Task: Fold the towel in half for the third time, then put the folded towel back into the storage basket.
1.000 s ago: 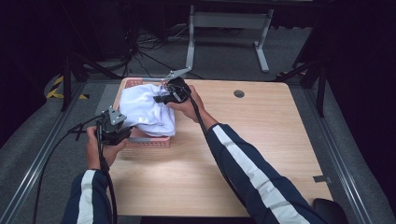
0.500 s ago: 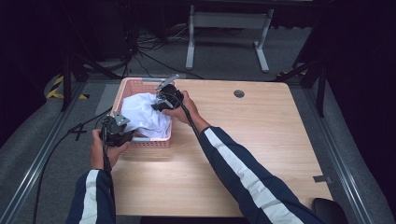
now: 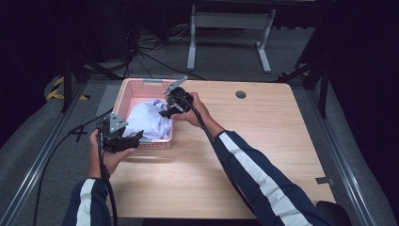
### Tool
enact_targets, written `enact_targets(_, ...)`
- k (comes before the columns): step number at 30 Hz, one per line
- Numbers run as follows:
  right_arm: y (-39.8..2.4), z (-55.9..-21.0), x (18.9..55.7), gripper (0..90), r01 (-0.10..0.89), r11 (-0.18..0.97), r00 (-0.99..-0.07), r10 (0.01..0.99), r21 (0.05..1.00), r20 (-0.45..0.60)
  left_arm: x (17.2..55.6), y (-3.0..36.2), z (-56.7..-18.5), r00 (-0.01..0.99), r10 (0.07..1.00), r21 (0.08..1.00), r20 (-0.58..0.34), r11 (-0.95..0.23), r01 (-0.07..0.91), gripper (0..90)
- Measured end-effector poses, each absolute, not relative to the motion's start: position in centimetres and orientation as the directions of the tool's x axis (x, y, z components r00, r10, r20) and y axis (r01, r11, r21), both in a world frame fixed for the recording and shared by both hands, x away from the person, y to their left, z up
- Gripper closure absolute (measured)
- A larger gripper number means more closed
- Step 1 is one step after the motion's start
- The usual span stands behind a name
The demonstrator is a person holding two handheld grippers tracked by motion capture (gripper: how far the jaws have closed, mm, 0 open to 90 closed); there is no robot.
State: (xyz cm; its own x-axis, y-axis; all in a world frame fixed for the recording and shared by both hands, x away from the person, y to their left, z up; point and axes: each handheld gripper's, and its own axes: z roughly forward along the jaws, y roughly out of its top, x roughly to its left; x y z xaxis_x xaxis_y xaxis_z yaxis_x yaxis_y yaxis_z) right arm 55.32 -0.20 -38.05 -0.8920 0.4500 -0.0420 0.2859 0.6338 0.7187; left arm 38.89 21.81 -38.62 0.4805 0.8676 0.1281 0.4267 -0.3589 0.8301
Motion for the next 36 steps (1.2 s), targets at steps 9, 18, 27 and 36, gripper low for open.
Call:
enact_targets(9,-7.5,-35.4,49.9,37.5,0.168,0.651,-0.926,0.361,0.740,-0.107,33.6,16.8,-38.2,0.634,0.764,0.870,0.123,-0.389,0.301,22.3)
enact_targets(18,-21.8,-37.7,41.8,37.2,0.166,0.651,-0.898,0.410,0.741,-0.159,32.4,12.2,-43.1,0.772,0.624,0.776,0.120,-0.544,0.319,22.4)
enact_targets(27,-34.5,-44.0,36.4,35.5,0.348,0.597,-0.819,0.569,0.723,-0.076,33.5,11.0,-46.5,0.827,0.560,0.713,0.055,-0.602,0.360,18.9)
enact_targets(36,-39.1,-46.4,33.9,29.1,0.437,0.518,-0.768,0.641,0.735,0.004,34.3,10.4,-47.8,0.827,0.562,0.714,-0.007,-0.576,0.398,15.0)
